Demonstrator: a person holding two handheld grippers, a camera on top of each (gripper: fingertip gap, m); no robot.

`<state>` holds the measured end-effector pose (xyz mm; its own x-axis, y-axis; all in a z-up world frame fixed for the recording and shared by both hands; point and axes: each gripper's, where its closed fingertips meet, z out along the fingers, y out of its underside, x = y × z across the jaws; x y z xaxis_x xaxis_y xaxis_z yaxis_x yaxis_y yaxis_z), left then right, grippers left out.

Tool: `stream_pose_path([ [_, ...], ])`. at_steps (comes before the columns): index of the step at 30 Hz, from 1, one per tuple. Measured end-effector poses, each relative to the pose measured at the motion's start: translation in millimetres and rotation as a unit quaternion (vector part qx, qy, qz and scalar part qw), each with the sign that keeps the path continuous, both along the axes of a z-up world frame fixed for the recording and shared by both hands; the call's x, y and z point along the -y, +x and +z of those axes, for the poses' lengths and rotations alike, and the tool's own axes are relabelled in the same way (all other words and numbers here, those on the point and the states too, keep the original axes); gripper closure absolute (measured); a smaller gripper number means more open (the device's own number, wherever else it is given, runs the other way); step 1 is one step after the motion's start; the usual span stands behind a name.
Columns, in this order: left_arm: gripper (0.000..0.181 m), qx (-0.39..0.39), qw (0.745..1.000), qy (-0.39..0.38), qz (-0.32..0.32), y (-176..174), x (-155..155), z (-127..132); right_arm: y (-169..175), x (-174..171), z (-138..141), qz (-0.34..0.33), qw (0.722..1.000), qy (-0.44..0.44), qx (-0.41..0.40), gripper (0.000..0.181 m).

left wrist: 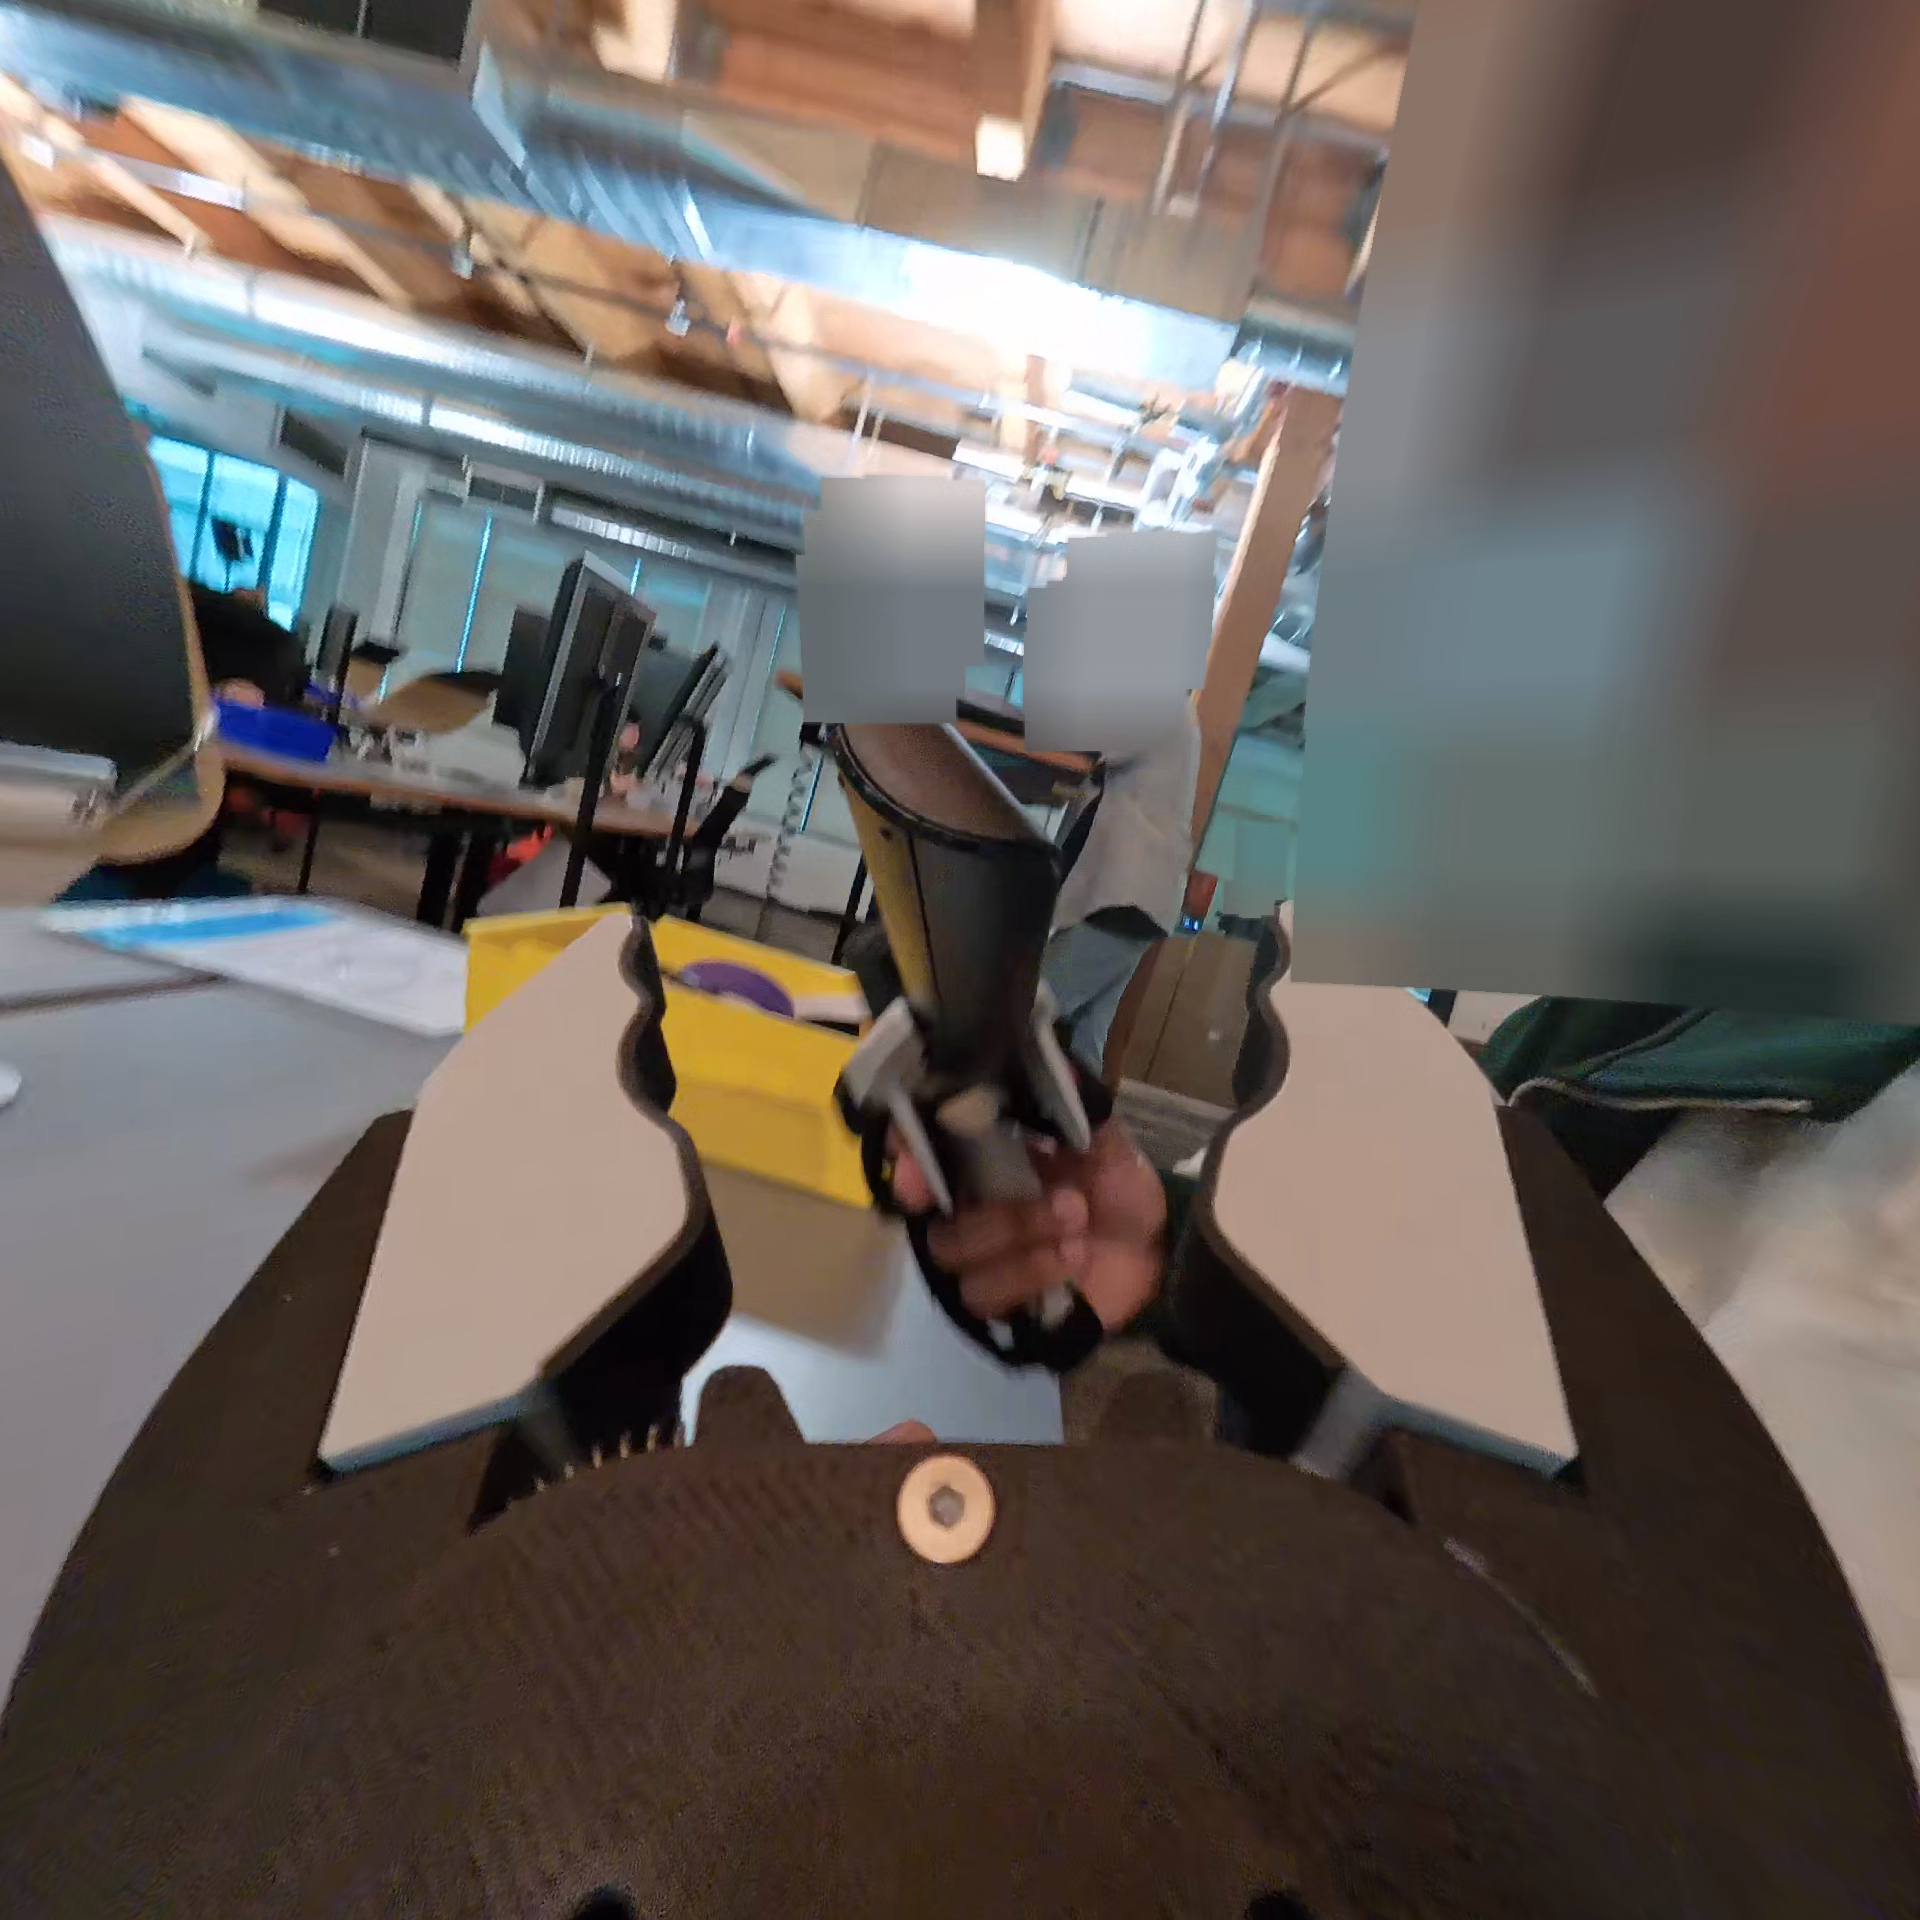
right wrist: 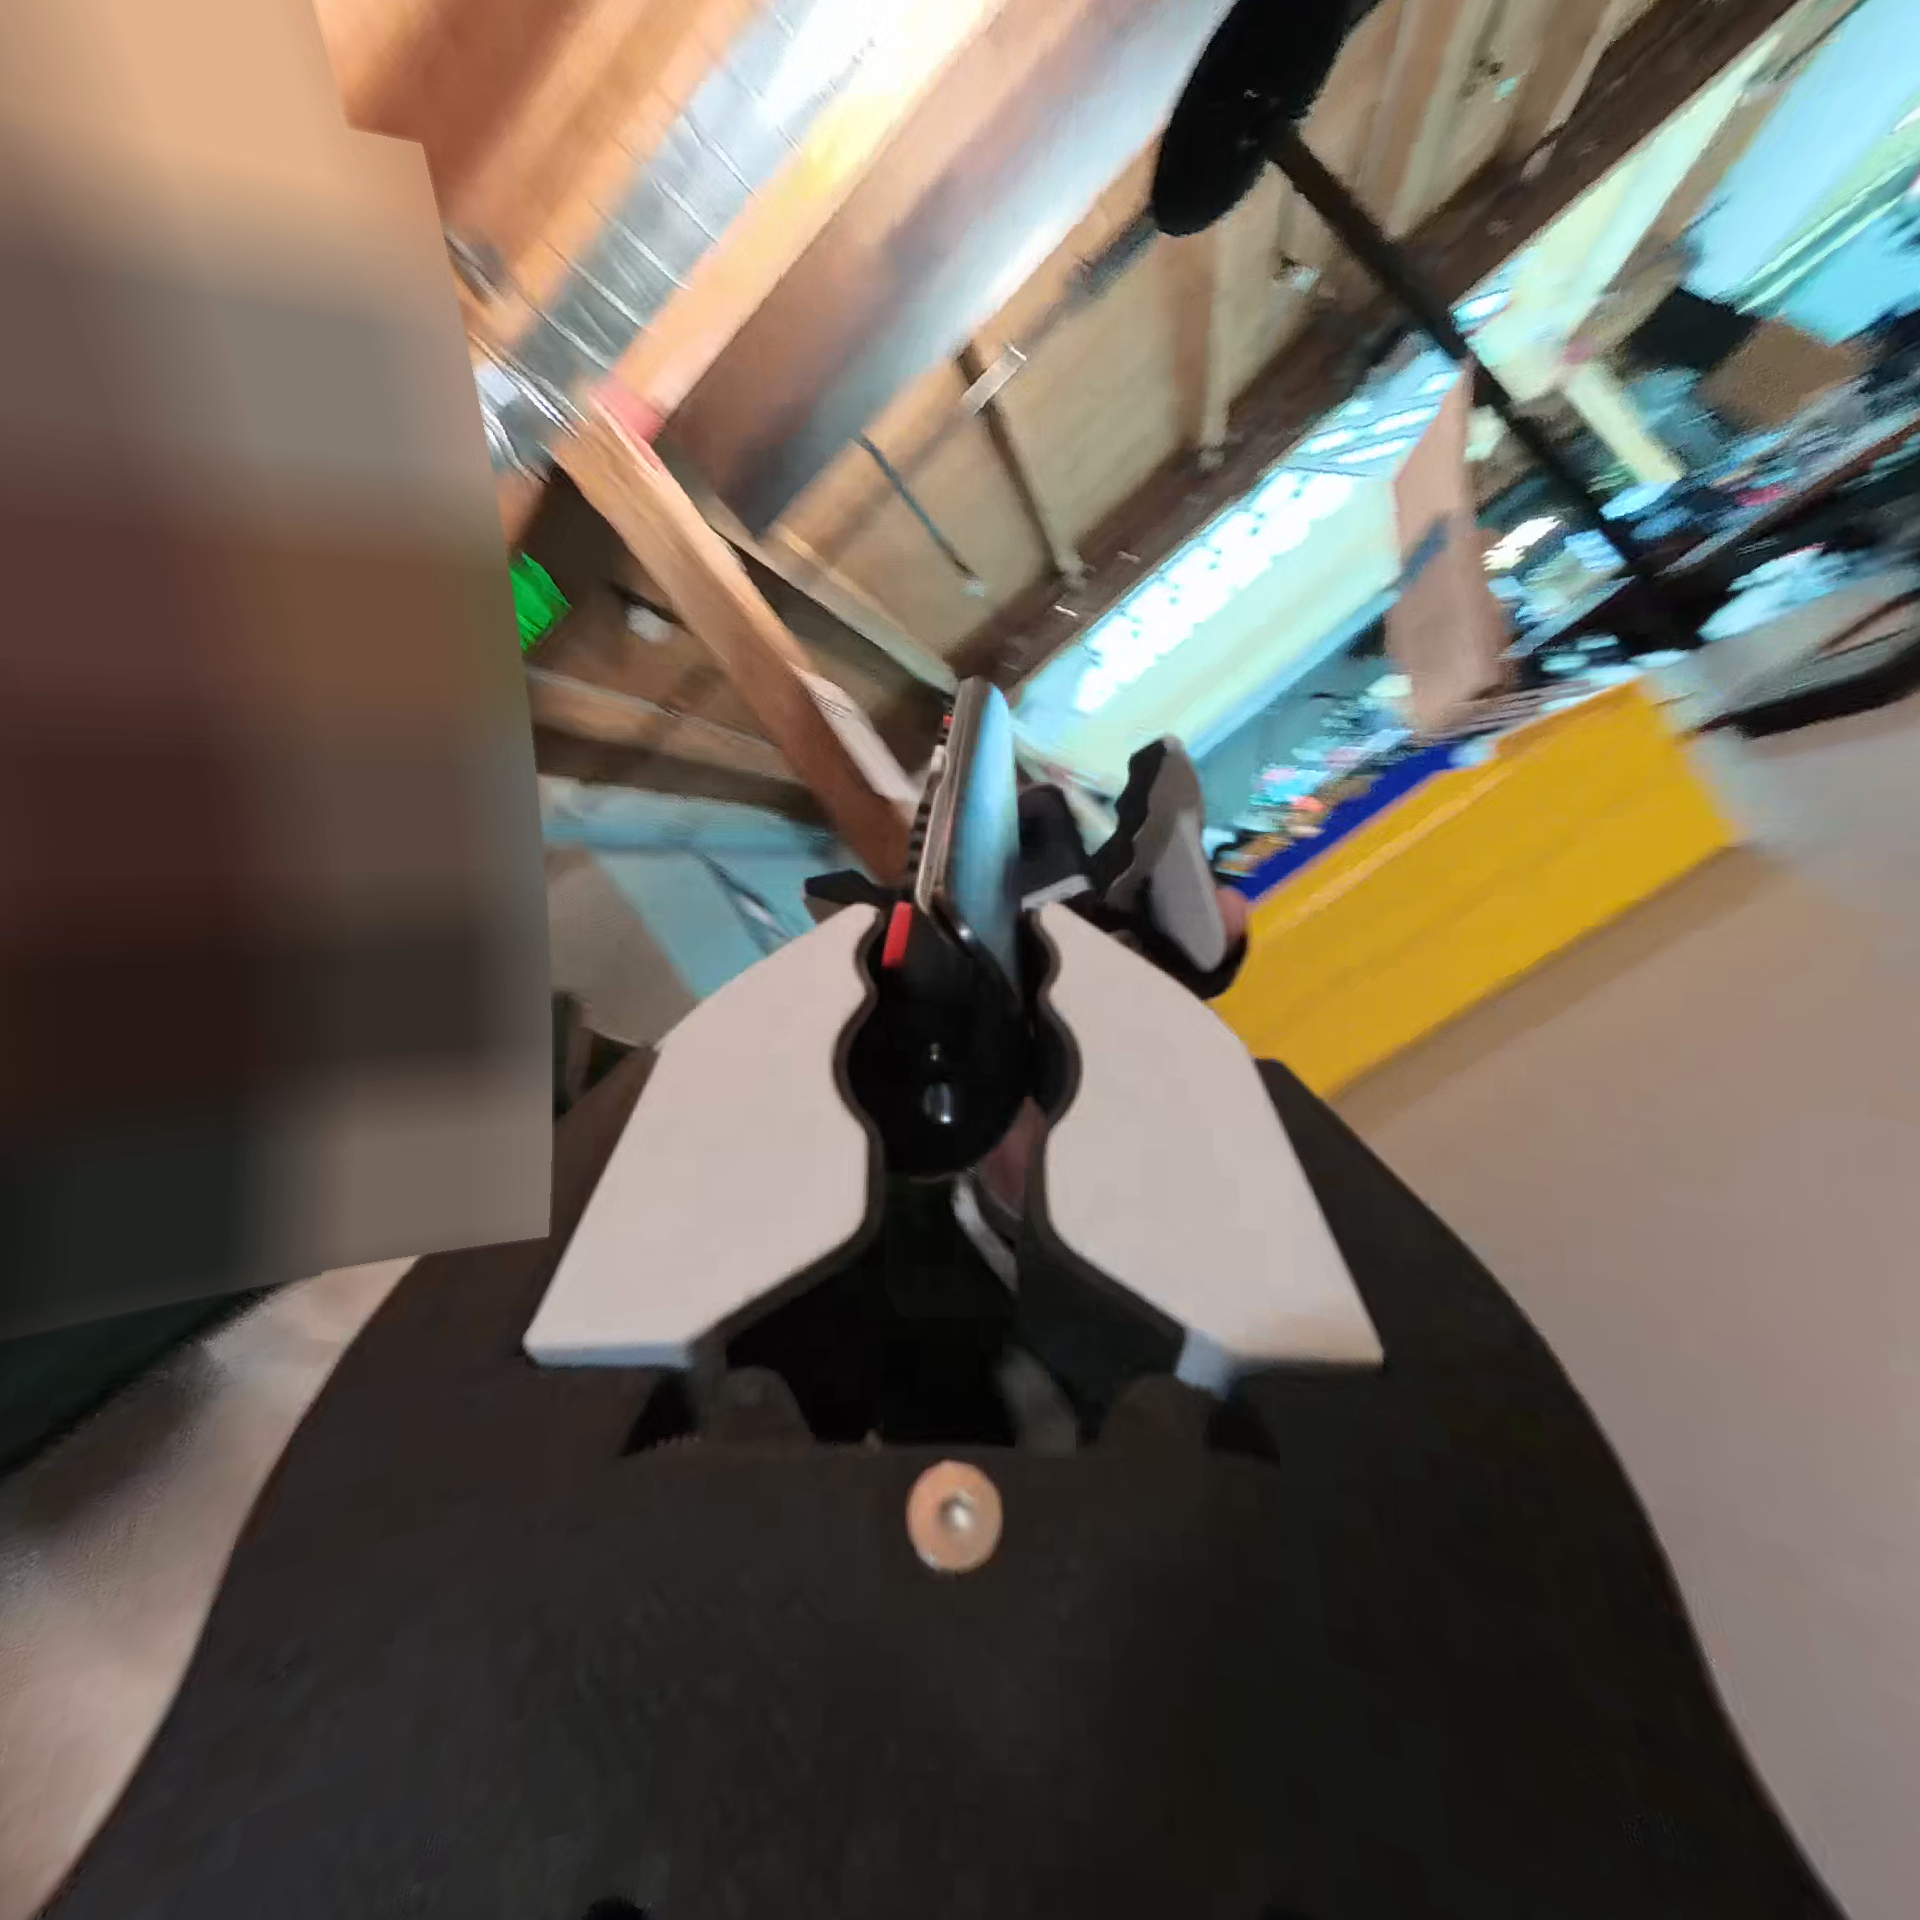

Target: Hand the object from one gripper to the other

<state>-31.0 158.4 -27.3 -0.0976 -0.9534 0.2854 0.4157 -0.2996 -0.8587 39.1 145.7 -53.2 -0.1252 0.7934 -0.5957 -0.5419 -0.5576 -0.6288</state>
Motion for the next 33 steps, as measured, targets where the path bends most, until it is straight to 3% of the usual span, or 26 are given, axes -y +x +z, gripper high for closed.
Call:
stream_pose_path([
  [3,0.079,-0.048,0.995,-0.065,-0.051,8,-15,-37,22,-7,-12,-0.080,0.983,0.079,0.147,0.157],
  [6,0.089,-0.083,0.977,-0.141,-0.133,15,-18,-66,24,-6,-27,-0.097,0.957,0.127,0.241,0.157],
  [10,0.101,-0.091,0.966,-0.169,-0.176,17,-13,-75,11,-5,-35,-0.071,0.964,0.112,0.232,0.157],
  [19,0.132,-0.123,0.964,-0.141,-0.190,15,-3,-75,-3,-3,-49,-0.058,0.953,0.118,0.271,0.157],
  [22,0.152,-0.142,0.962,-0.133,-0.193,16,0,-79,-5,-2,-49,-0.057,0.951,0.124,0.277,0.157],
  [29,0.155,-0.161,0.966,-0.116,-0.166,16,-3,-80,-4,-9,-50,-0.082,0.950,0.135,0.270,0.153],
  [33,0.155,-0.148,0.974,-0.119,-0.122,10,-18,-77,8,-28,-46,-0.151,0.947,0.121,0.255,0.101],
])
